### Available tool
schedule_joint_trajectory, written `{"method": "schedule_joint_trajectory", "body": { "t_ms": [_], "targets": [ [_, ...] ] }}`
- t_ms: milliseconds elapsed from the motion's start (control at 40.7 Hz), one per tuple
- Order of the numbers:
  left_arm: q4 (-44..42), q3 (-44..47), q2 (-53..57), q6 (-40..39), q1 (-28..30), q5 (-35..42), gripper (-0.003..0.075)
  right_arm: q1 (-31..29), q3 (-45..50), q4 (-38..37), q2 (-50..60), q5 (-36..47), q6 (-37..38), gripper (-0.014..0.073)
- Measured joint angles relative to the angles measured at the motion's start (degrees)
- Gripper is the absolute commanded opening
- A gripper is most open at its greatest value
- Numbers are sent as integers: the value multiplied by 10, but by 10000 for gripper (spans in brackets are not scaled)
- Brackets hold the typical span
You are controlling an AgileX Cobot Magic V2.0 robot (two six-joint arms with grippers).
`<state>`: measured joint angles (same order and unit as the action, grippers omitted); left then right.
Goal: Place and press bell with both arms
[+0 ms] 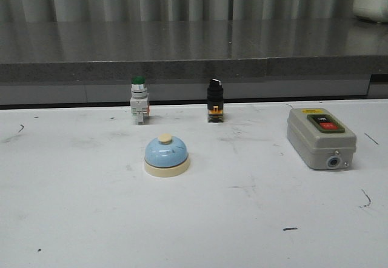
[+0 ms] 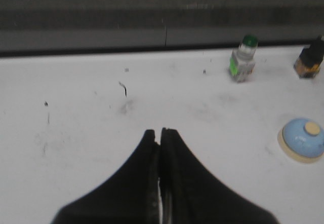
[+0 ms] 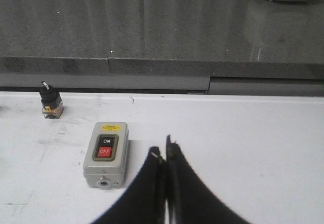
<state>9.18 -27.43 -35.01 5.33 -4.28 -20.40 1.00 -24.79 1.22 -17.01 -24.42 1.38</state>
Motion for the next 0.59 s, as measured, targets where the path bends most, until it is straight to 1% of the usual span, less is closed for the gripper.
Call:
{"method": "schedule_joint_trajectory", "body": {
  "t_ms": [172, 295, 368, 491, 589],
  "targets": [
    [11, 46, 112, 0, 0, 7, -20, 0, 0, 0, -25, -5, 0, -69],
    [15, 60, 162, 0, 0, 7, -20, 0, 0, 8, -80, -3, 0, -69],
    [16, 66, 181, 0, 0, 7, -20, 1, -1, 22, -127, 11, 0, -69],
    [16, 65, 189, 0, 0, 7, -20, 26, -13, 51, -217, 56, 0, -69],
    [16, 65, 189, 0, 0, 7, -20, 66, -34, 58, -296, 90, 0, -69]
  ]
}}
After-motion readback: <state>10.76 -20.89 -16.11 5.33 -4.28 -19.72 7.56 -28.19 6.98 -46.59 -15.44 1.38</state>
